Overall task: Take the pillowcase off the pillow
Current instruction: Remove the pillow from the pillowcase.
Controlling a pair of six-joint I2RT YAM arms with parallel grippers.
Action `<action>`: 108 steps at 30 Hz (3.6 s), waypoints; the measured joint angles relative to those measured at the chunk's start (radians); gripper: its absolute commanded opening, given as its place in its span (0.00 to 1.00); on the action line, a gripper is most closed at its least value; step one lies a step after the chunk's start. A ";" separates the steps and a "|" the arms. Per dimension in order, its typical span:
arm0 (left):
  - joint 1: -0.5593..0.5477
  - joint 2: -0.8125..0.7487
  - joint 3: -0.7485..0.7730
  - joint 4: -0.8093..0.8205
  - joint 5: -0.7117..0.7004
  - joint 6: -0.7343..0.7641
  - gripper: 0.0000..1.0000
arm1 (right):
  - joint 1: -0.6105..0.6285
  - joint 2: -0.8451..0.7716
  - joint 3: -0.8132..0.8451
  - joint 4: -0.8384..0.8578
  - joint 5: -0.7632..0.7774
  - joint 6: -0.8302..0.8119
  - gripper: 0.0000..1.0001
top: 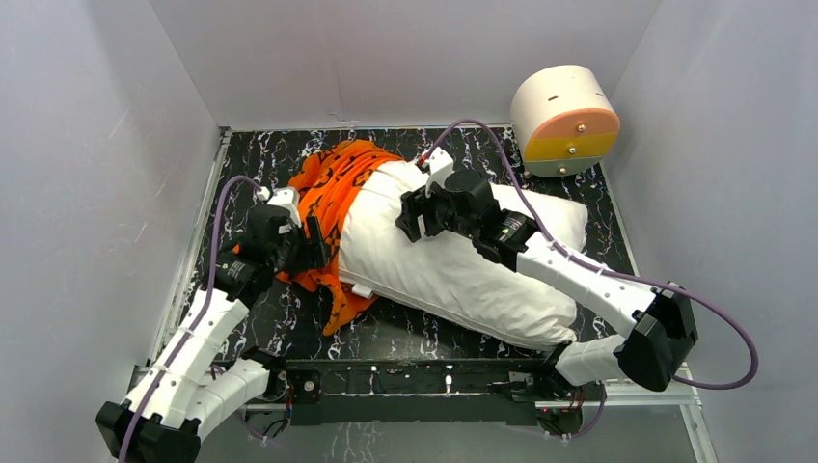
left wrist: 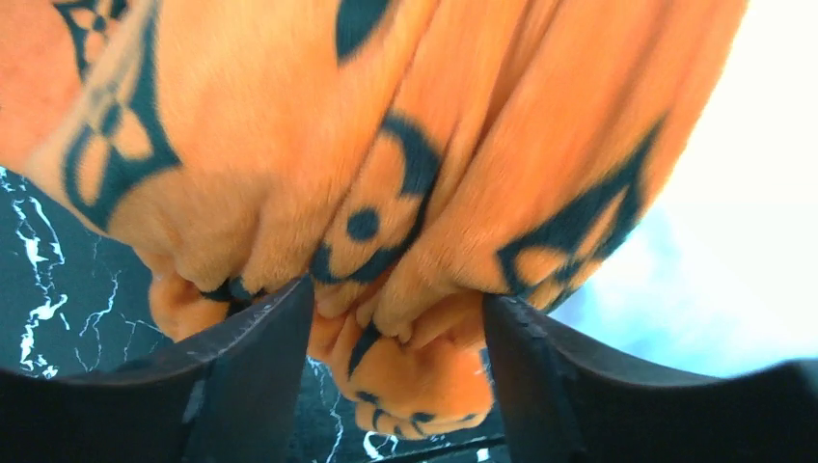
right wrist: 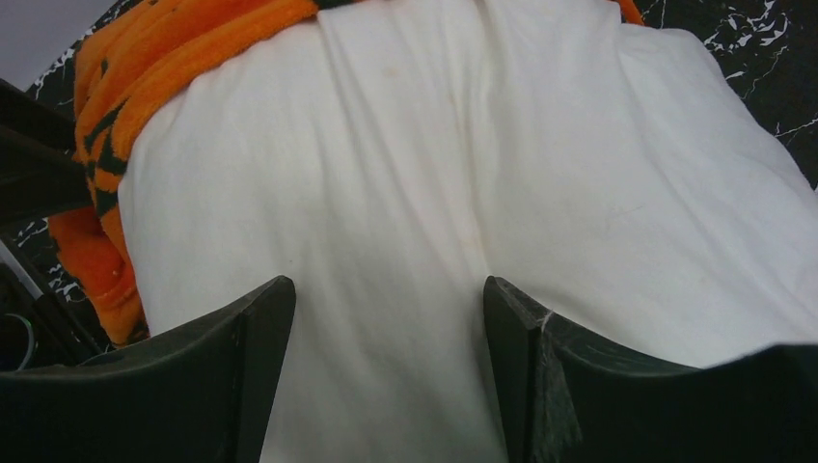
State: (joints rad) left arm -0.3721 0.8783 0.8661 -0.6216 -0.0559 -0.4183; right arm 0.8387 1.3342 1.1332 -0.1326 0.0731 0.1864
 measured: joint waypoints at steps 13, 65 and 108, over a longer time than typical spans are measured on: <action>0.004 0.159 0.398 0.063 -0.088 0.109 0.98 | 0.019 -0.012 -0.272 0.243 -0.150 -0.015 0.43; 0.562 0.748 0.622 0.202 0.504 -0.034 0.84 | 0.108 -0.113 -0.418 0.347 -0.122 0.043 0.39; 0.409 0.994 0.911 -0.205 0.342 0.225 0.00 | 0.116 -0.221 -0.491 0.324 0.074 0.233 0.41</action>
State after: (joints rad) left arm 0.0372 1.8721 1.7771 -0.8268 0.2859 -0.1928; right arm 0.9546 1.1133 0.6418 0.1917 0.1474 0.4198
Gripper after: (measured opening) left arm 0.011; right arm 0.356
